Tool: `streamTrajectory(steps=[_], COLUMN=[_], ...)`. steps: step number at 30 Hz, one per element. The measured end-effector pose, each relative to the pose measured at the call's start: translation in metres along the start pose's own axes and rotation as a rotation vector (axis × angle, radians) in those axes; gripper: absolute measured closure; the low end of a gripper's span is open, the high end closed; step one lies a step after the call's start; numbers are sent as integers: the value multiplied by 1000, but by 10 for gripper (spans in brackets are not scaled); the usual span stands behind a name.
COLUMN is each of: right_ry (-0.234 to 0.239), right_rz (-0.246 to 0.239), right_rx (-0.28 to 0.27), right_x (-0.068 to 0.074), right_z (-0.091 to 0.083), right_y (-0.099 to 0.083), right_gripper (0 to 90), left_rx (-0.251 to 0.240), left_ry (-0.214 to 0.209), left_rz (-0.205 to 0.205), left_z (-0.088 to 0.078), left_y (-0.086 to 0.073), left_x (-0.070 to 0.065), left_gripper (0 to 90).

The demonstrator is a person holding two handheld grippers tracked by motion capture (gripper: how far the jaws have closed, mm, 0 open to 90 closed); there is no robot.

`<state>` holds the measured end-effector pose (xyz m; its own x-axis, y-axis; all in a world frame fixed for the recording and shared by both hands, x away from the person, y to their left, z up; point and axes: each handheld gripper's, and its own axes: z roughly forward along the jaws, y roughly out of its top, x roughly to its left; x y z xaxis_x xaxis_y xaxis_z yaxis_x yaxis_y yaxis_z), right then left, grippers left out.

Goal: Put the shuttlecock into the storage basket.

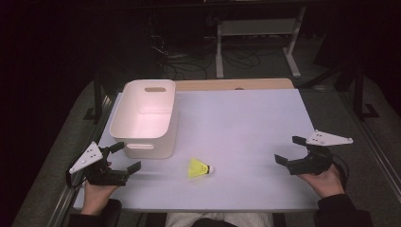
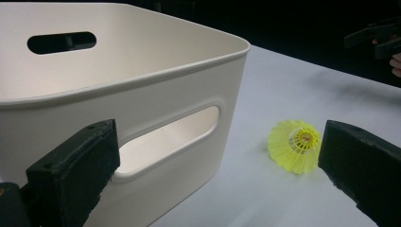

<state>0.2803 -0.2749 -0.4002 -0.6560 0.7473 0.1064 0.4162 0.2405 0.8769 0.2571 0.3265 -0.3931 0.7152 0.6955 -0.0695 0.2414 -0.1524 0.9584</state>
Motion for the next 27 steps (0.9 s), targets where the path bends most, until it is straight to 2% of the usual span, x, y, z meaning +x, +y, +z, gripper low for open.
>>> streamTrajectory(steps=[27], right_ry=[44], right_rz=[-76], right_rx=[51], right_x=[14], right_z=[10], right_y=[31], right_gripper=[0], left_rx=[-3], left_ry=[5], left_rz=[-4], left_z=[-2], left_y=[0], left_x=[-1], left_gripper=[0])
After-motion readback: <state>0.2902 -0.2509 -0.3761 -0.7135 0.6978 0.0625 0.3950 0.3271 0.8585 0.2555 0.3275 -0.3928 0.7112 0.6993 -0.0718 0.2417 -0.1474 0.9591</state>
